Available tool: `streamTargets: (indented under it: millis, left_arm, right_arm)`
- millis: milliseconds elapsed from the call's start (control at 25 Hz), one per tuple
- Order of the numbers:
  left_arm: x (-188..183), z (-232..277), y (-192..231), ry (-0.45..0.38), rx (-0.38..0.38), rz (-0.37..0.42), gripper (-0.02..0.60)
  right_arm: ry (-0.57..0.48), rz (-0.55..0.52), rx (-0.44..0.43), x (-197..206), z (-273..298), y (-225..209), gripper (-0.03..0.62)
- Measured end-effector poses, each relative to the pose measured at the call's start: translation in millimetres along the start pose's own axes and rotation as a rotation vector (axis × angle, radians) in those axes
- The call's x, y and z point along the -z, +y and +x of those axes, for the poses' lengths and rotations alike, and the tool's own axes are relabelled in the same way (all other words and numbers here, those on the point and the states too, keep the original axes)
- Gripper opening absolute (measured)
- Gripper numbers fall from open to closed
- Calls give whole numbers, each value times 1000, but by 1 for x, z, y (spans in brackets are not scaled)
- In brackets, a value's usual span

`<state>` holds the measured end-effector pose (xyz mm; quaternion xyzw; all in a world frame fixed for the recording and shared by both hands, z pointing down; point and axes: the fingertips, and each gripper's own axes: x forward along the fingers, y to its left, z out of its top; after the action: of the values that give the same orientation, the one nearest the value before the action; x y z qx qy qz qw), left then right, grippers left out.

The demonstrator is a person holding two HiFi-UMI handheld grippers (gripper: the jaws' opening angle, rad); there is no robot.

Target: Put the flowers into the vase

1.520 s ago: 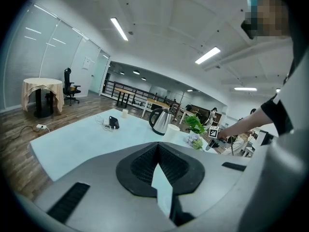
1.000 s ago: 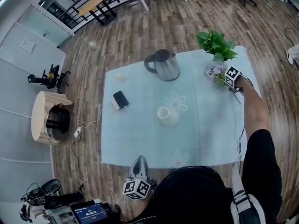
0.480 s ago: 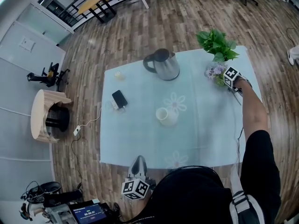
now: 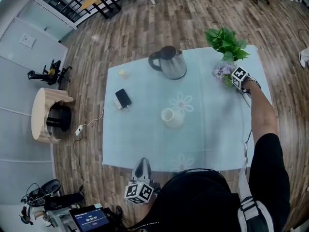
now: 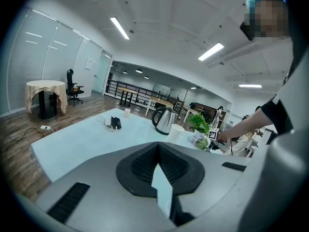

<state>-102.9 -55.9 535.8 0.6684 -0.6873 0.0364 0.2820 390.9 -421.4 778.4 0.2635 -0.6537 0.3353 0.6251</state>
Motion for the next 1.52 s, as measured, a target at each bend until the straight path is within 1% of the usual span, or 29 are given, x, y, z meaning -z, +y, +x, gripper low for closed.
streamTargets:
  millis: [600, 1520]
  left_arm:
    - [-1, 0, -2, 5, 2, 3, 6]
    - [1, 0, -1, 4, 1, -1, 6]
  right_arm:
    - [-6, 28, 9, 1, -1, -2, 106]
    - [-11, 24, 16, -1, 0, -2, 103]
